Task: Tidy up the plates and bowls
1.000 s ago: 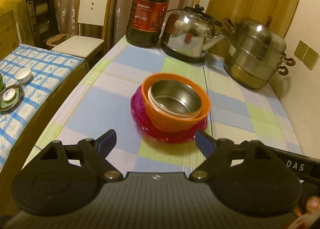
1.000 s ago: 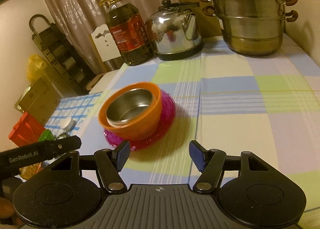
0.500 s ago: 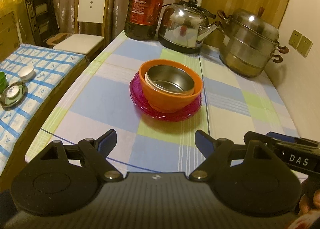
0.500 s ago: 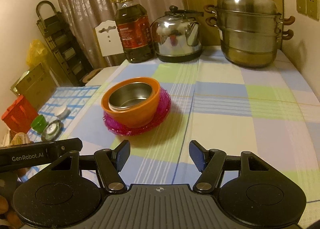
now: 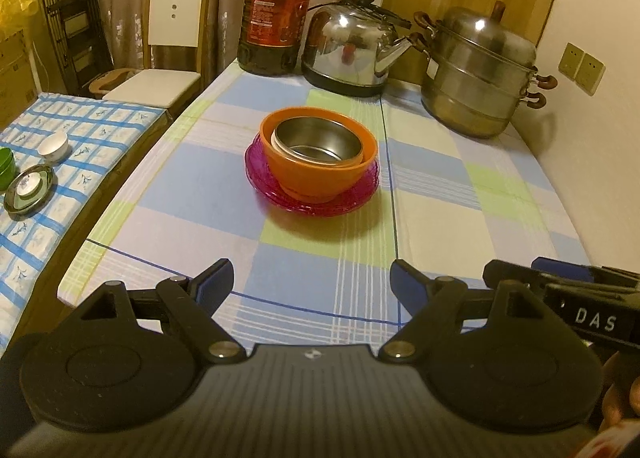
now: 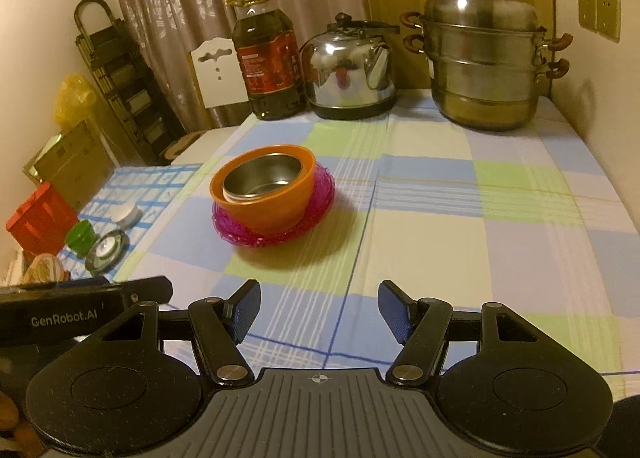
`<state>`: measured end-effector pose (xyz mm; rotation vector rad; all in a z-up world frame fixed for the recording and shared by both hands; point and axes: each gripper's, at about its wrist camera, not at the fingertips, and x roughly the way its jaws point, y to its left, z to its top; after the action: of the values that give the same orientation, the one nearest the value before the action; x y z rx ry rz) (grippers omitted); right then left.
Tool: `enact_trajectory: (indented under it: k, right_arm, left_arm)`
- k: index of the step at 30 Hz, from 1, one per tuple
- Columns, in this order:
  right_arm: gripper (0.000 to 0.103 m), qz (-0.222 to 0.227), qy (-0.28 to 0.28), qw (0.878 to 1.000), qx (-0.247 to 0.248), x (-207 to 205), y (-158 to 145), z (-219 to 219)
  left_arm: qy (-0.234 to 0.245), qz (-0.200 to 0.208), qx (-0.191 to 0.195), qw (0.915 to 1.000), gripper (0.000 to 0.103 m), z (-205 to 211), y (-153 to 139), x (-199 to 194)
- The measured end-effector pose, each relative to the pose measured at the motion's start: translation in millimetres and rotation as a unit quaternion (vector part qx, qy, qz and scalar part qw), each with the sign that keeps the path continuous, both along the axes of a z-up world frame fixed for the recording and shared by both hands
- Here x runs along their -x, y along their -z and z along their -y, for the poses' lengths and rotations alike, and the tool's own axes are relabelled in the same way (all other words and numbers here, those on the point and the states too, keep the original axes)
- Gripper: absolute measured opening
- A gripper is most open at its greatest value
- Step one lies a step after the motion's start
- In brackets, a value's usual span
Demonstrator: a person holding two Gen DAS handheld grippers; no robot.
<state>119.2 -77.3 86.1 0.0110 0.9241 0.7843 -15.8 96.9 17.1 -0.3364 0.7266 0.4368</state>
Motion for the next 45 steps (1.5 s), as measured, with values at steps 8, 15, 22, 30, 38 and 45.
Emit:
enact_trajectory:
  k: [8, 15, 22, 30, 38, 45]
  right_arm:
    - [0.065, -0.004, -0.002, 1.0, 0.002, 4.5, 2.1, 4.2]
    - [0.065, -0.002, -0.003, 1.0, 0.003, 4.5, 2.5, 4.6]
    - [0.065, -0.002, -0.001, 1.0, 0.002, 3.4, 0.9, 4.7]
    - [0.065, 0.002, 0.001, 1.0, 0.003, 4.6, 0.9, 5.9]
    - [0.065, 0.004, 0.003, 1.0, 0.003, 5.1, 1.4, 6.5]
    - [0.065, 0.005, 0.007, 1.0, 0.002, 3.7, 0.9, 7.4]
  left_arm:
    - [0.004, 0.001, -0.007, 1.0, 0.084, 3.4, -0.9, 1.0]
    - [0.005, 0.001, -0.008, 1.0, 0.084, 4.5, -0.5, 1.3]
    - [0.007, 0.003, -0.011, 0.9999, 0.084, 5.0, 0.0, 1.3]
    - [0.011, 0.003, -0.012, 0.9999, 0.084, 6.4, -0.2, 1.0]
    - [0.012, 0.003, -0.013, 0.9998, 0.084, 7.4, -0.3, 0.6]
    - [0.012, 0.003, -0.013, 0.9998, 0.084, 7.8, -0.7, 0.0]
